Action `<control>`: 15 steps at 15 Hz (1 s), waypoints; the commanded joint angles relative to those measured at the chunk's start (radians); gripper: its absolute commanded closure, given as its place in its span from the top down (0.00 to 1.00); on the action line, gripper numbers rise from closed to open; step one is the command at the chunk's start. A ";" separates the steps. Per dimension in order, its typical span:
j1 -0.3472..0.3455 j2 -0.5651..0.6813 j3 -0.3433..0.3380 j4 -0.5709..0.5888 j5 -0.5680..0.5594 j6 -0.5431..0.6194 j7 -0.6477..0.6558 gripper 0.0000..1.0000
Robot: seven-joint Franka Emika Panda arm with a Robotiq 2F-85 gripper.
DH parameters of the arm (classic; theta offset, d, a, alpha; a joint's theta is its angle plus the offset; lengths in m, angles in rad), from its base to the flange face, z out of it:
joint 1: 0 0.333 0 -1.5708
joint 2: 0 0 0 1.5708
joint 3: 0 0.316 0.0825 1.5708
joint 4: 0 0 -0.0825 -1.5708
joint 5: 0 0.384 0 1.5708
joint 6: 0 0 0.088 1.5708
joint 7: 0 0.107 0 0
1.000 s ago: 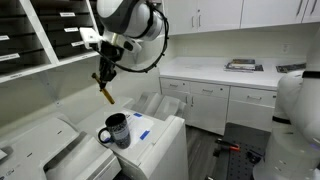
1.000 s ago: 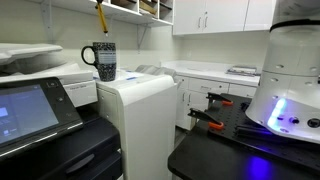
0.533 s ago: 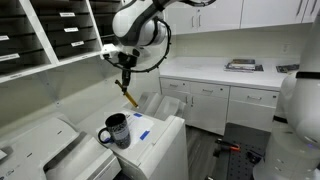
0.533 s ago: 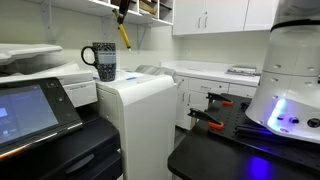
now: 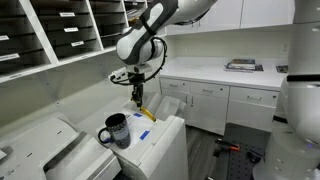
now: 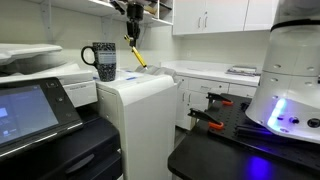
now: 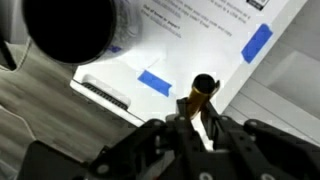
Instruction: Remove the yellow pen from the mug
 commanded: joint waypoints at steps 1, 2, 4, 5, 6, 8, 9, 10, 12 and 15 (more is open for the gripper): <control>0.023 0.082 -0.035 0.088 -0.040 -0.145 0.156 0.05; 0.025 0.107 -0.042 0.106 -0.042 -0.181 0.190 0.05; 0.137 0.165 -0.233 0.139 0.001 -0.239 0.106 0.05; 0.207 0.194 -0.333 0.159 0.008 -0.261 0.095 0.05; 0.249 0.235 -0.393 0.185 0.014 -0.270 0.091 0.05; 0.263 0.247 -0.388 0.209 -0.002 -0.259 0.111 0.05; 0.269 0.255 -0.371 0.225 0.008 -0.263 0.098 0.05; 0.320 0.264 -0.398 0.239 0.004 -0.259 0.091 0.05; 0.371 0.283 -0.416 0.274 0.020 -0.282 0.092 0.05; 0.419 0.303 -0.459 0.302 0.042 -0.313 0.093 0.05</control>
